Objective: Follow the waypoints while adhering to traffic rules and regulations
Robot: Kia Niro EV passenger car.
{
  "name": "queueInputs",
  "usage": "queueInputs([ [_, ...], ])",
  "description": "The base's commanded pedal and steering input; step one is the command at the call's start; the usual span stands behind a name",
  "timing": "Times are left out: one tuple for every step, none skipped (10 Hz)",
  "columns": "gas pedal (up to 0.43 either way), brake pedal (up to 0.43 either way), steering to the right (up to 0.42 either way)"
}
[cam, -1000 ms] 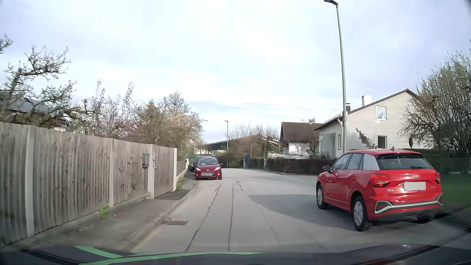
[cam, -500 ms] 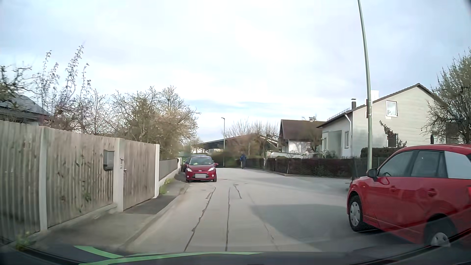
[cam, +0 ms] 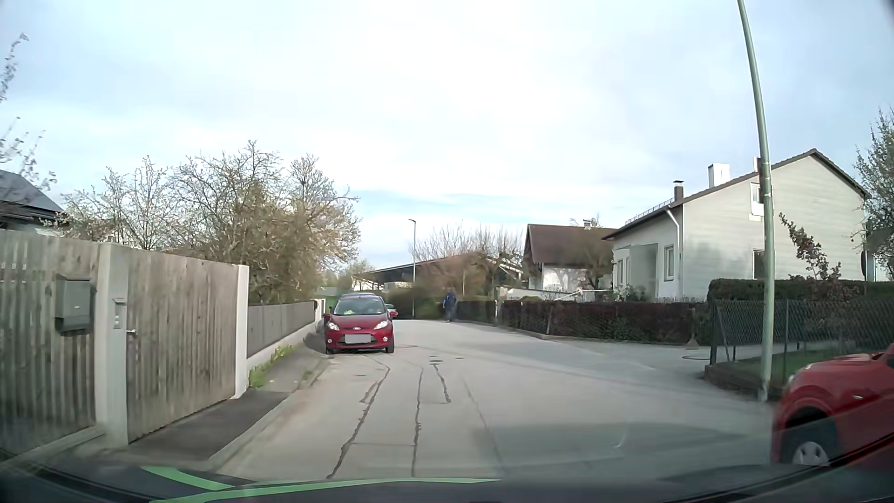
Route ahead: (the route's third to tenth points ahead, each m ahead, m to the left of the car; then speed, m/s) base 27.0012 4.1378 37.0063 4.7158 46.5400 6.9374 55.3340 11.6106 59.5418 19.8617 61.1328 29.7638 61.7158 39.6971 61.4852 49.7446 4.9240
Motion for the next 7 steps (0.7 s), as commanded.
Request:
queueInputs([
  [0.0, 0.0, 0.056],
  [0.0, 0.0, 0.063],
  [0.0, 0.0, 0.067],
  [0.0, 0.0, 0.071],
  [0.0, 0.0, 0.073],
  [0.0, 0.0, 0.073],
  [0.0, 0.0, 0.072],
])
